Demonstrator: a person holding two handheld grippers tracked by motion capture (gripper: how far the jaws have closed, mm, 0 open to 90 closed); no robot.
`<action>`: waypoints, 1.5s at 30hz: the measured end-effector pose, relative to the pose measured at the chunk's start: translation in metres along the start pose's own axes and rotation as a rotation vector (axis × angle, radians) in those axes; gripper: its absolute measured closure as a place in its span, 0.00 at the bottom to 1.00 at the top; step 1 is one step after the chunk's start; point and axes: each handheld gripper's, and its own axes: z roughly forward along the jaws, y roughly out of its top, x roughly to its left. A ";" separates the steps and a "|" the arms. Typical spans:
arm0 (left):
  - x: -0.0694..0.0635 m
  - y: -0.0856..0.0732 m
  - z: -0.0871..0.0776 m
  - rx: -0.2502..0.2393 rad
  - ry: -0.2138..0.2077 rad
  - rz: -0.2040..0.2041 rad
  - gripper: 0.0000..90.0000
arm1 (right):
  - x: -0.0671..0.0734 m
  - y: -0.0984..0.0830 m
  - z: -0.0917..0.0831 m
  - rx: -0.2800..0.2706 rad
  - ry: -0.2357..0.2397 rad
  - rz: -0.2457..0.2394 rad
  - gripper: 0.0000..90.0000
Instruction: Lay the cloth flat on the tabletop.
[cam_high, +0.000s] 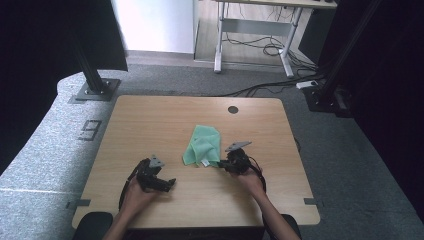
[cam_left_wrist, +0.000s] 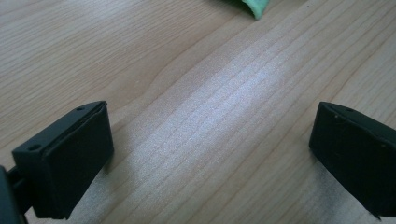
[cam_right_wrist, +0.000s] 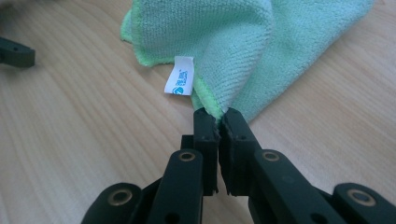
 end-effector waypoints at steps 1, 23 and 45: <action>0.000 0.000 0.000 0.000 0.000 0.001 0.00 | 0.002 -0.003 -0.003 -0.001 -0.001 -0.004 0.94; -0.001 0.052 0.016 -0.041 -0.007 -0.009 0.00 | 0.003 -0.026 -0.019 0.000 -0.024 0.021 0.94; -0.003 0.063 0.048 0.042 0.032 0.020 0.00 | -0.011 -0.030 -0.032 0.001 -0.083 0.032 0.94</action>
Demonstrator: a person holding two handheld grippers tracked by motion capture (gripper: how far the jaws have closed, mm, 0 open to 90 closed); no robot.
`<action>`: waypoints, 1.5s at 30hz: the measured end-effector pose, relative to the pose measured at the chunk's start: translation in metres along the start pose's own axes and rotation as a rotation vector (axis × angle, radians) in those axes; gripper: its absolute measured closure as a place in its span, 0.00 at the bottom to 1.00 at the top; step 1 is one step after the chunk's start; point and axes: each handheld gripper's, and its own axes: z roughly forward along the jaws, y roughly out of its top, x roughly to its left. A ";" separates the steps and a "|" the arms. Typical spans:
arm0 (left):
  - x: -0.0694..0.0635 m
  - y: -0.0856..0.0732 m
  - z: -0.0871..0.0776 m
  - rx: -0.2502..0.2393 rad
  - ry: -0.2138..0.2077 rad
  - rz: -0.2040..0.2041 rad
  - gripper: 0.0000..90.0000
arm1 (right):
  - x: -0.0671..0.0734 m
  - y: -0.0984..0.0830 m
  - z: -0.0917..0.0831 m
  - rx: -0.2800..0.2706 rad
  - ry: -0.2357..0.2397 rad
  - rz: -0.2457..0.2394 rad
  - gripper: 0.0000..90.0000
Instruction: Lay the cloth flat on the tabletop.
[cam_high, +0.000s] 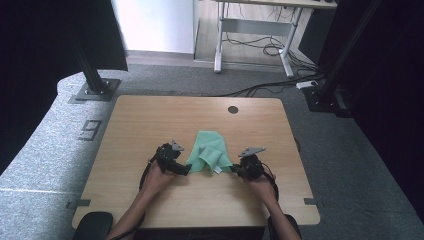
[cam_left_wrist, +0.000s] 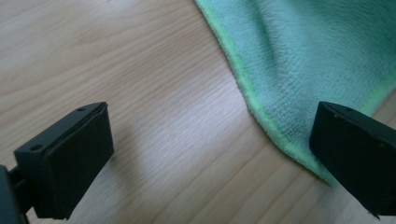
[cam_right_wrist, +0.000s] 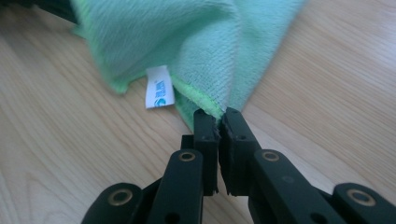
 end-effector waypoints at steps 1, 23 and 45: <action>0.002 -0.003 -0.002 0.002 -0.003 -0.008 0.00 | -0.005 -0.002 -0.003 0.001 -0.015 0.011 0.94; 0.014 -0.035 -0.028 0.019 -0.022 -0.032 0.00 | -0.034 -0.002 -0.014 0.025 -0.094 0.025 0.86; 0.010 -0.047 -0.031 -0.048 -0.041 -0.015 0.01 | -0.039 0.047 0.008 -0.004 -0.058 0.016 0.59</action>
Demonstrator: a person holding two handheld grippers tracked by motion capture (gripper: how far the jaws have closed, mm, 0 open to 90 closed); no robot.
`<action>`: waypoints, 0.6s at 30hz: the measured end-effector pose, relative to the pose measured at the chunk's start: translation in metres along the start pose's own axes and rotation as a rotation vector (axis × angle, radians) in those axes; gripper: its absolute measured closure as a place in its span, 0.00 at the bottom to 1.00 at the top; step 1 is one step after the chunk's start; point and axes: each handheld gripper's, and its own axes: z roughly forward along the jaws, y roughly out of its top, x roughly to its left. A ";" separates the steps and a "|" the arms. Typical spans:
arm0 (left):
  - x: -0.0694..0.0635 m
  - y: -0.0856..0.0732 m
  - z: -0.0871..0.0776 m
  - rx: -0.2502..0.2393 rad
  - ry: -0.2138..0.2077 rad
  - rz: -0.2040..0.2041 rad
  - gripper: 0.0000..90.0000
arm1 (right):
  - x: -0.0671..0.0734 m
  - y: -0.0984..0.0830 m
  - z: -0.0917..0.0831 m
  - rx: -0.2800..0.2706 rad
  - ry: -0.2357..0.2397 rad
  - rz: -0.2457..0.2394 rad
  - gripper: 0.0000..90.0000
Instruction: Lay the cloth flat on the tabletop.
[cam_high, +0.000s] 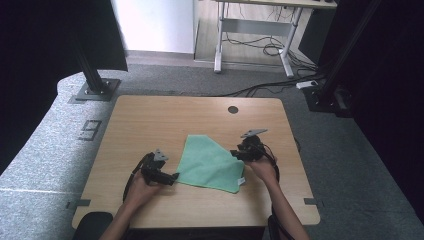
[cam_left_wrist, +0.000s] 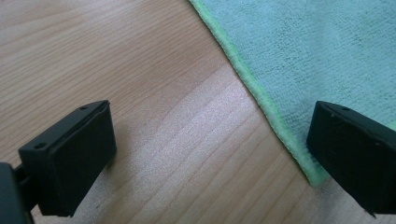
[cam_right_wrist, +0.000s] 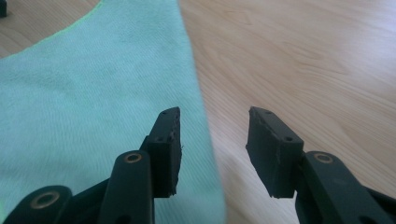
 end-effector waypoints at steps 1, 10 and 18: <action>0.000 0.000 0.000 0.000 0.000 0.000 0.01 | 0.000 0.002 0.013 0.010 0.015 0.005 0.59; 0.000 0.000 0.000 0.000 0.000 -0.001 0.01 | 0.006 -0.004 0.042 0.034 0.043 0.020 0.86; 0.000 0.000 0.000 0.000 0.001 -0.001 0.01 | 0.019 0.011 0.024 0.028 -0.011 -0.044 0.95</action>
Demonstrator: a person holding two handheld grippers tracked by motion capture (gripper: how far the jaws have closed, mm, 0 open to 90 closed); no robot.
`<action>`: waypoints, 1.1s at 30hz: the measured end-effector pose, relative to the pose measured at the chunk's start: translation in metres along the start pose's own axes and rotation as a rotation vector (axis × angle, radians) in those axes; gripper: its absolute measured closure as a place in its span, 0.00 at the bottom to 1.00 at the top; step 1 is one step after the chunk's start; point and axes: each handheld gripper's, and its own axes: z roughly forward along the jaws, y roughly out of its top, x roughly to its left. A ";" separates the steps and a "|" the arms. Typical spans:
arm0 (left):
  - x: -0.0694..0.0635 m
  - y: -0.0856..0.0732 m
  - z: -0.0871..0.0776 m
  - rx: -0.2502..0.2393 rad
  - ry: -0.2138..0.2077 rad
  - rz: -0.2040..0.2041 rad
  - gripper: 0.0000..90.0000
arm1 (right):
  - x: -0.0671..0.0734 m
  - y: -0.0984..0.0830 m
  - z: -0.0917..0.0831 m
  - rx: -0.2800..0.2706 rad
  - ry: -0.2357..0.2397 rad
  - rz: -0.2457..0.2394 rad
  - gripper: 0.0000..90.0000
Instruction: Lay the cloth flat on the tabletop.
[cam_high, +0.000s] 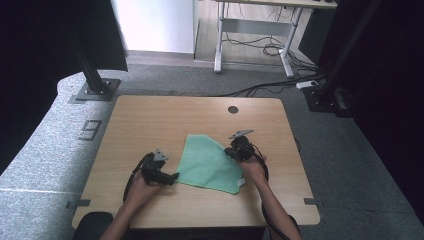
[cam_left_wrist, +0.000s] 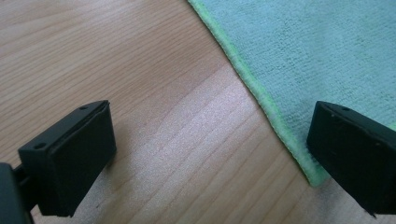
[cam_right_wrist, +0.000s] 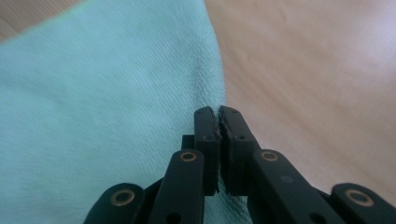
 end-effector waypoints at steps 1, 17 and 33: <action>0.000 0.000 0.000 0.000 0.000 0.000 0.01 | 0.006 0.009 -0.009 -0.022 0.003 -0.020 0.95; 0.000 0.000 0.000 0.001 0.000 0.001 0.01 | 0.081 0.031 -0.003 -0.026 0.147 -0.180 0.94; 0.000 0.000 0.000 0.002 0.000 0.001 0.01 | 0.095 0.007 0.022 0.054 0.243 -0.164 0.79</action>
